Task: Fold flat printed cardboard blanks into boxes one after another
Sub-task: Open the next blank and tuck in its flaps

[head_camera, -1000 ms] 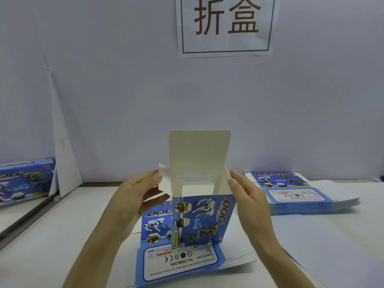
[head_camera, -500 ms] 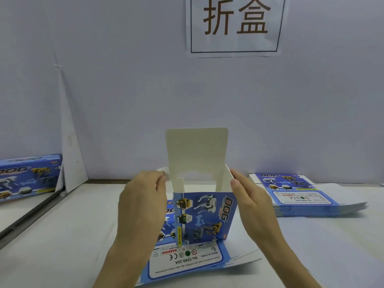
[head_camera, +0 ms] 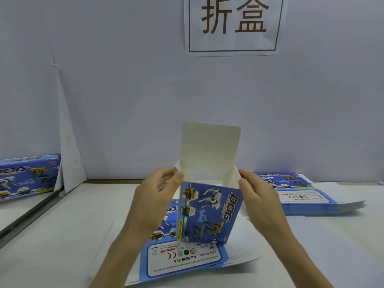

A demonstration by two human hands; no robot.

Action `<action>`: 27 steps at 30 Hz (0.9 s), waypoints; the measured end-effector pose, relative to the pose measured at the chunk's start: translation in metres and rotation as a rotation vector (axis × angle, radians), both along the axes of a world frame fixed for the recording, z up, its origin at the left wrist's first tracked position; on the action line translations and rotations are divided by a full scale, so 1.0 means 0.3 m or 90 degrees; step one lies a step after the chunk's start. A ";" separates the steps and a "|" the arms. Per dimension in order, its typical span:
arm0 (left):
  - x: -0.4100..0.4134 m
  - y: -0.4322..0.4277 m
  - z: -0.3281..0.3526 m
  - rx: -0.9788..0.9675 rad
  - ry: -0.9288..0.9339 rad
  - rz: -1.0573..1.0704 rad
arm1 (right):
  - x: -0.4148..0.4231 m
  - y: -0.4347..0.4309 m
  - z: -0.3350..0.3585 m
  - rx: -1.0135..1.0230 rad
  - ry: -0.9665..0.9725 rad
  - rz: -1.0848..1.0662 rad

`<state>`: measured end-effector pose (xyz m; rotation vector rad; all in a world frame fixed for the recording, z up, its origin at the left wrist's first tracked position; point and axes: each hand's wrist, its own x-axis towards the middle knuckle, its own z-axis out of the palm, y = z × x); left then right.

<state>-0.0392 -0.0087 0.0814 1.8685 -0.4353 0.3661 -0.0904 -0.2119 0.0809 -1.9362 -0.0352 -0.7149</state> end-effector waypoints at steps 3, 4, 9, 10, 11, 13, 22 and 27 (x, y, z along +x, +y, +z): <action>0.041 0.012 -0.041 0.077 0.109 -0.137 | 0.012 -0.050 0.006 0.041 0.021 0.013; 0.048 0.006 -0.065 0.094 0.124 -0.148 | 0.016 -0.058 0.005 0.053 0.023 0.018; 0.089 -0.037 -0.163 0.103 0.168 -0.160 | 0.027 -0.039 -0.009 0.089 0.050 0.064; 0.092 -0.035 -0.168 0.116 0.147 -0.151 | 0.029 -0.033 -0.012 0.083 0.055 0.058; 0.094 -0.029 -0.172 0.120 0.118 -0.135 | 0.031 -0.028 -0.013 0.086 0.062 0.053; 0.094 -0.016 -0.174 0.092 0.070 -0.093 | 0.036 -0.024 -0.018 0.093 0.071 0.057; 0.102 -0.007 -0.187 0.126 0.062 -0.070 | 0.044 -0.036 -0.023 0.110 0.067 0.045; 0.085 -0.018 -0.173 0.080 0.098 -0.158 | 0.046 -0.041 -0.033 0.159 0.066 0.067</action>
